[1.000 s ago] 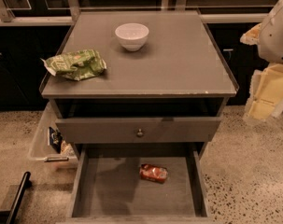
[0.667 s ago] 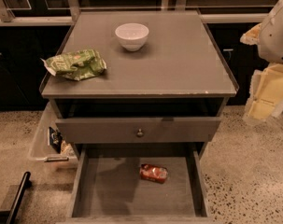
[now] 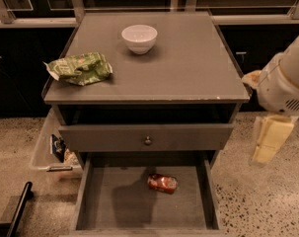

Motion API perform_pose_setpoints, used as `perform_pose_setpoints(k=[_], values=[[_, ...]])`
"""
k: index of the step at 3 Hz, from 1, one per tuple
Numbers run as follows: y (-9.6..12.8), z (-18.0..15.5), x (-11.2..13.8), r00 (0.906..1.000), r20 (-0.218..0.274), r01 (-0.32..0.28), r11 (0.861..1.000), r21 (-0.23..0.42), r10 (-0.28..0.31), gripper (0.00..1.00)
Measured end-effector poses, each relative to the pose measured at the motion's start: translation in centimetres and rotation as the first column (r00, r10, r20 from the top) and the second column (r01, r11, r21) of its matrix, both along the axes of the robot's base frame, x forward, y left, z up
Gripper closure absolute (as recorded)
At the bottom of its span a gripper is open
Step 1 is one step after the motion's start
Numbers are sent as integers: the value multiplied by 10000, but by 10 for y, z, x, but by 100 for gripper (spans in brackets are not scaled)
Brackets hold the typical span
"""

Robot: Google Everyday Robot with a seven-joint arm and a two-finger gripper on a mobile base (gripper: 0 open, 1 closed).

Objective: Pick coke can from middle drawer and place on counter

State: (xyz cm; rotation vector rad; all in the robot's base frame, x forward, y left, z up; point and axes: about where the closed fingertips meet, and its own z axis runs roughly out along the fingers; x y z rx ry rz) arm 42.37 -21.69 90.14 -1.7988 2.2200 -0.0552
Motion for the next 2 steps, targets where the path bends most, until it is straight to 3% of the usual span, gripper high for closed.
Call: perform_pose_setpoints(k=[2], values=[[2, -99, -9, 9981, 156, -601, 9981, -105, 603, 0]])
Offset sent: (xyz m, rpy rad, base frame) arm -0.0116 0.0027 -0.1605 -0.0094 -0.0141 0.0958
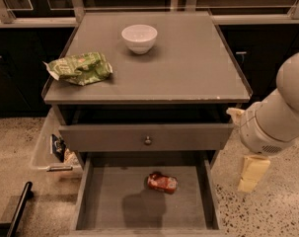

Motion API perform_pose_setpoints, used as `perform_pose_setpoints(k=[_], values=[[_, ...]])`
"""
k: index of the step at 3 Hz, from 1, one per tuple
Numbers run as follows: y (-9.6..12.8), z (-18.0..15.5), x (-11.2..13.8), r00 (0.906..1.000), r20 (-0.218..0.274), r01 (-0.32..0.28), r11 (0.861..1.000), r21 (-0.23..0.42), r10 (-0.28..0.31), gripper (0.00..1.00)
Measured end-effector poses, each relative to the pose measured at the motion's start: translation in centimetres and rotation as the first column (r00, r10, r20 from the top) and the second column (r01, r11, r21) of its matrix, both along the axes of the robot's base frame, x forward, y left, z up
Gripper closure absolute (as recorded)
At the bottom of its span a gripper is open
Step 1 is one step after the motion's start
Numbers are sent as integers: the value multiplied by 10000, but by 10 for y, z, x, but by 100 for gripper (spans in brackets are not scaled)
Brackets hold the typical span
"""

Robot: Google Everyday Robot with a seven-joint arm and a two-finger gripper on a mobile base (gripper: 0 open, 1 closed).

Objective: Pick coke can from middle drawer and place on counter

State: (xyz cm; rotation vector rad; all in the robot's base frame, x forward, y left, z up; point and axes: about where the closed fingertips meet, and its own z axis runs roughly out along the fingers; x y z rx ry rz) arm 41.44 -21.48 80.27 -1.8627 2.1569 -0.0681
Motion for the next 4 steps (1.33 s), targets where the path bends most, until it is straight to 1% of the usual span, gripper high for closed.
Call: perform_pose_setpoints(k=[1, 2, 3, 4], values=[[0, 0, 0, 10000, -1, 1, 10000, 0, -1, 0], [0, -40, 9, 9977, -577, 364, 9989, 290, -347, 0], [9, -94, 21, 9952, -929, 393, 9962, 778, -320, 0], [26, -131, 31, 9989, -459, 41, 9888, 1494, 27, 0]])
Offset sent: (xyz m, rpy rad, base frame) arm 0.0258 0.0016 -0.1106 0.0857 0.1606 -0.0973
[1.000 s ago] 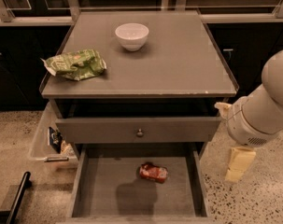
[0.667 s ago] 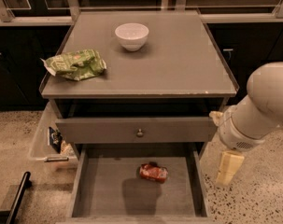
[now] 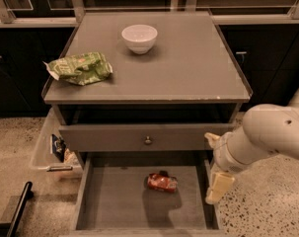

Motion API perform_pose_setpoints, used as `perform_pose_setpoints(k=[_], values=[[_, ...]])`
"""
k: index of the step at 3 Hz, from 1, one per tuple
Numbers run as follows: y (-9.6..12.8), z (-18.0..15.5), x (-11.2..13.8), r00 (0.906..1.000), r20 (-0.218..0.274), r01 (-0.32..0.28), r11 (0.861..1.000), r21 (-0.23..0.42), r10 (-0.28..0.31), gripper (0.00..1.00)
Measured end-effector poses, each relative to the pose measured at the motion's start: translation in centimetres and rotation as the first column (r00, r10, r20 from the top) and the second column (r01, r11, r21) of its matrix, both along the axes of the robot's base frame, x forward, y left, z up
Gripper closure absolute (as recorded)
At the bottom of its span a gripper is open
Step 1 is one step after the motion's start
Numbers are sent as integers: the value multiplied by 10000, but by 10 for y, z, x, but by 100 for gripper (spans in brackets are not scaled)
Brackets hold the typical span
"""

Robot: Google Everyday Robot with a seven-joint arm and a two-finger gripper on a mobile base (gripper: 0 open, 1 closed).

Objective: Pick coke can from middle drawer and place on counter

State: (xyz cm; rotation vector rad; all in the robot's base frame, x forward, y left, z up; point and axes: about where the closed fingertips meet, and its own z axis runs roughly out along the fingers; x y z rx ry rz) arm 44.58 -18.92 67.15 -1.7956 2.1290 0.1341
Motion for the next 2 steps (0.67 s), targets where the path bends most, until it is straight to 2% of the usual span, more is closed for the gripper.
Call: perform_pose_setpoints(k=[1, 2], values=[[20, -30, 2, 9971, 690, -371, 9953, 894, 309, 0], [26, -43, 1, 9949, 948, -492, 9860, 1593, 343, 0]])
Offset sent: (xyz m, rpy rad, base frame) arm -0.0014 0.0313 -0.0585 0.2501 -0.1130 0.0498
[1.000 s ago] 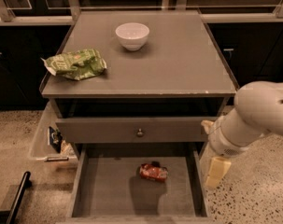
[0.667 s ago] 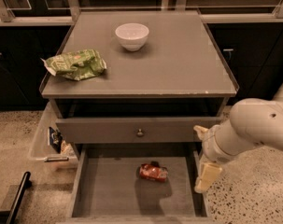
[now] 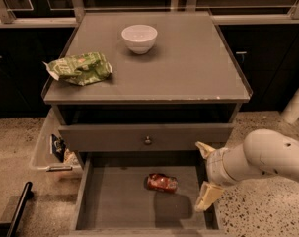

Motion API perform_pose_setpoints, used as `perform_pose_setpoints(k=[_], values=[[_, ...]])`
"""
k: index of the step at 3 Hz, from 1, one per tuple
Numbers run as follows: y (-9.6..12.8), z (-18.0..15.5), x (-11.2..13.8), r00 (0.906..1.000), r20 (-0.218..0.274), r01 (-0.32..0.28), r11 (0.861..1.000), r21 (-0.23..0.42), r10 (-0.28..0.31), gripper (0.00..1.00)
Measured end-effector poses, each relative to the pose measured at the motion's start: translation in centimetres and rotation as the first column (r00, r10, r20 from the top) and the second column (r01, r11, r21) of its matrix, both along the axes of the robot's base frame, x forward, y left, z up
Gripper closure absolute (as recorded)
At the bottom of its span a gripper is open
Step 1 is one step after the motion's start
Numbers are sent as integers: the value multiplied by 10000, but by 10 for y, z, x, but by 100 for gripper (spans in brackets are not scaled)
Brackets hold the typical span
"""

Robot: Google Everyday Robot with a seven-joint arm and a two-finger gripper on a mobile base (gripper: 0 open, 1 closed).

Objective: Pick coke can from middle drawer and place on counter

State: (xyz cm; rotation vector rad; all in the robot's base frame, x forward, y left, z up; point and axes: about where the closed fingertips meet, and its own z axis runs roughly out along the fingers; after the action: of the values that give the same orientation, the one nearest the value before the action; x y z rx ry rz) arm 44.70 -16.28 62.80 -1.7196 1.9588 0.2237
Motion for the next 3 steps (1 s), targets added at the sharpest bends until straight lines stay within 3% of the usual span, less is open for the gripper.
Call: perform_pose_setpoints(k=[2, 3], values=[[5, -11, -1, 9999, -13, -164, 9997, 180, 164, 0], [20, -50, 4, 9996, 48, -272, 9975, 656, 270, 0]])
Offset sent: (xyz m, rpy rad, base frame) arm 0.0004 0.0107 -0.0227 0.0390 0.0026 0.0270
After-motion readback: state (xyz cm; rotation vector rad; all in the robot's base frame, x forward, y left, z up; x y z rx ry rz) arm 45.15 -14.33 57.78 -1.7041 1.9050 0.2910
